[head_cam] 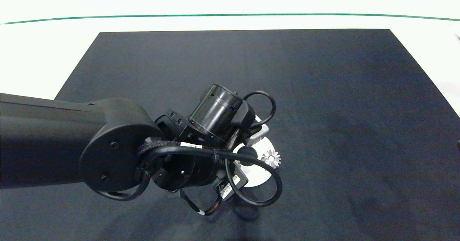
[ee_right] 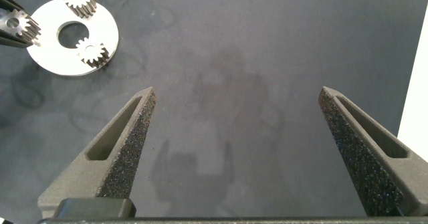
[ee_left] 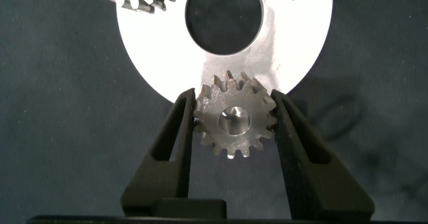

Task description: Install three planetary gears onto the carrier pins

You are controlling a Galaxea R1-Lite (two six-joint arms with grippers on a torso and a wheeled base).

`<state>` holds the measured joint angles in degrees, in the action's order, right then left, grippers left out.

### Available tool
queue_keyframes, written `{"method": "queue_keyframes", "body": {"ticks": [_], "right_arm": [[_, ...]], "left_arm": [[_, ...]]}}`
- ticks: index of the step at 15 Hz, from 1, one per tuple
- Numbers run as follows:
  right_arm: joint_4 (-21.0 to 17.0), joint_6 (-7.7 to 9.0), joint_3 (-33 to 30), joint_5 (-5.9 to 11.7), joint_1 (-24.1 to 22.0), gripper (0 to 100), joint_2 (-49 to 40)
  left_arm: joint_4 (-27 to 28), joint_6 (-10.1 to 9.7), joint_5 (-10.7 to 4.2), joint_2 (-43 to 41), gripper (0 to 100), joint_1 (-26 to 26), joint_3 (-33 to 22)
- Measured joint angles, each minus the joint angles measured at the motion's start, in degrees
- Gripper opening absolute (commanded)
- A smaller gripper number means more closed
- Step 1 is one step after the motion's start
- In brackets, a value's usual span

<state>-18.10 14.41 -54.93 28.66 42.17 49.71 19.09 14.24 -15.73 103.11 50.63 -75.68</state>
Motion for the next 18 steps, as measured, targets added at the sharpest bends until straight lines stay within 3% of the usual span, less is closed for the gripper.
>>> {"method": "queue_keyframes", "body": {"ticks": [18], "right_arm": [[0.79, 0.69, 0.0, 0.15, 0.0, 100, -0.49]], "left_arm": [[-0.46, -0.84, -0.04, 0.28, 10, 0.11, 0.46]]}}
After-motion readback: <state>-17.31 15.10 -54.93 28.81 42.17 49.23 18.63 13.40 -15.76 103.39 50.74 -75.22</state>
